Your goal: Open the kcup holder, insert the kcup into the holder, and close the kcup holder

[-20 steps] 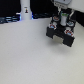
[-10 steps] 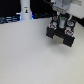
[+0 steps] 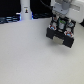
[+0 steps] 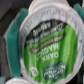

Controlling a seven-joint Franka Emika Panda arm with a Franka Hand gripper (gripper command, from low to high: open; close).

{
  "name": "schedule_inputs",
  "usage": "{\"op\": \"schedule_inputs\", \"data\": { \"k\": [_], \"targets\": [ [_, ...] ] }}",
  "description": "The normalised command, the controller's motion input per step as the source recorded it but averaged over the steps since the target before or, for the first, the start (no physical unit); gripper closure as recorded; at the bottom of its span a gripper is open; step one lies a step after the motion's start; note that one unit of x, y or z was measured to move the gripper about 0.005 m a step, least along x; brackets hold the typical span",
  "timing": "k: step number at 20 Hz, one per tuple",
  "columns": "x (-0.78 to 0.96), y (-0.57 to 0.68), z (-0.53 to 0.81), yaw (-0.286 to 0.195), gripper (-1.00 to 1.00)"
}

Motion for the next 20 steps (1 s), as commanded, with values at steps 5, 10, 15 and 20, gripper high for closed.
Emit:
{"op": "schedule_inputs", "data": {
  "k": [5,10,15,20],
  "targets": [
    [0.12,0.12,0.11,0.032,-1.0],
    [0.15,0.06,0.26,0.037,-1.0],
    [0.28,-0.19,0.63,0.042,-1.0],
    [0.41,-0.34,0.63,0.059,-1.0]
  ]
}}
